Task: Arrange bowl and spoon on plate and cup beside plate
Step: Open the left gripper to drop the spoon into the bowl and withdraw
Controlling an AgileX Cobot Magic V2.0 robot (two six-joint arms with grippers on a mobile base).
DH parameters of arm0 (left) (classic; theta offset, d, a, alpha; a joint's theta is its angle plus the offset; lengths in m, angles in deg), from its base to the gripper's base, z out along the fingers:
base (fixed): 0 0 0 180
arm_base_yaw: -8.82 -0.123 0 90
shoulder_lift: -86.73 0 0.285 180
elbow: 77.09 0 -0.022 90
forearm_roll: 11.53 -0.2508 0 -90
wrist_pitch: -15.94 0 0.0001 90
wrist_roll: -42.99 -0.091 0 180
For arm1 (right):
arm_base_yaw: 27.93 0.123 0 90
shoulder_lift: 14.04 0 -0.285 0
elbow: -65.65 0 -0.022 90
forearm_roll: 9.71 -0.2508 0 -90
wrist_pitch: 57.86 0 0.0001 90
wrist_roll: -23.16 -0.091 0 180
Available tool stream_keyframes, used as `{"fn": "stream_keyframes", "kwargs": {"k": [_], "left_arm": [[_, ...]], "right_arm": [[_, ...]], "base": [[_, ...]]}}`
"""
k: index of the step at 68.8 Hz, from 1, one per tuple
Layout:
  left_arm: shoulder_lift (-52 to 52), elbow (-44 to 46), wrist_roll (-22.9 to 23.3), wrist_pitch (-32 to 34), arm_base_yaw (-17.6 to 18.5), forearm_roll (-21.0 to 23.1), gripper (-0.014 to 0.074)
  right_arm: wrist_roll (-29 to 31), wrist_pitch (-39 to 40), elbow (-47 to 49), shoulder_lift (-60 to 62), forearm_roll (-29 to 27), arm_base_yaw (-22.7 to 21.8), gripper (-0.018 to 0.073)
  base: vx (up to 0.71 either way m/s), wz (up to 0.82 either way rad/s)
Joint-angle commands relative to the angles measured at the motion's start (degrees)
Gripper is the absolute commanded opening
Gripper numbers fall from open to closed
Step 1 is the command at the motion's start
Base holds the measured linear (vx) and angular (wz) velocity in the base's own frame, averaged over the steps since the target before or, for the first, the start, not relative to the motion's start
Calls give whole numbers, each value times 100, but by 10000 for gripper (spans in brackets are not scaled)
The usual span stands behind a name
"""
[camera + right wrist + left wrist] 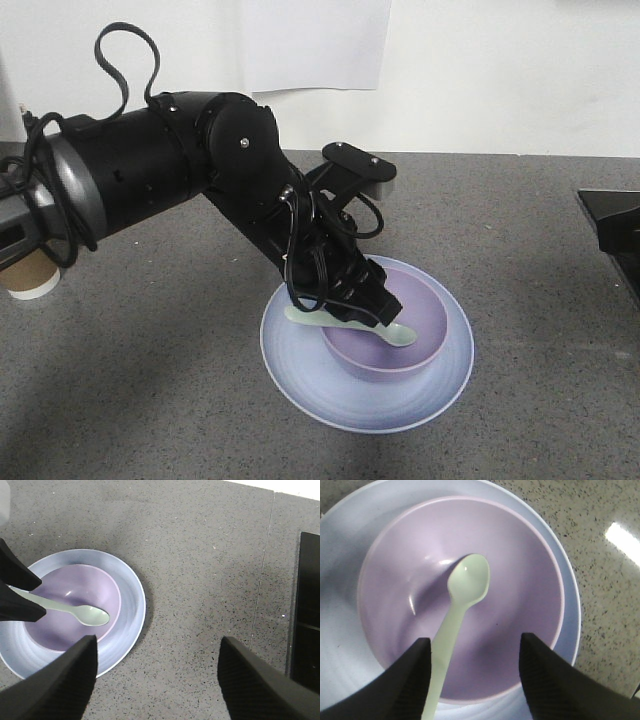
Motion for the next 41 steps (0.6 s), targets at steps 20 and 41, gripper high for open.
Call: {"fn": "stream_keyframes", "kwargs": {"k": [20,41], "left_arm": [[-1364,157,1242,419,-928,-952,394],[-2280,157,2353,109,-2248,-2739,394]], "right_arm": [[17,301,135,20,37,-17,501],[17,301,135,20,54,-17,501]], "base": [[0,0],[0,0]]}}
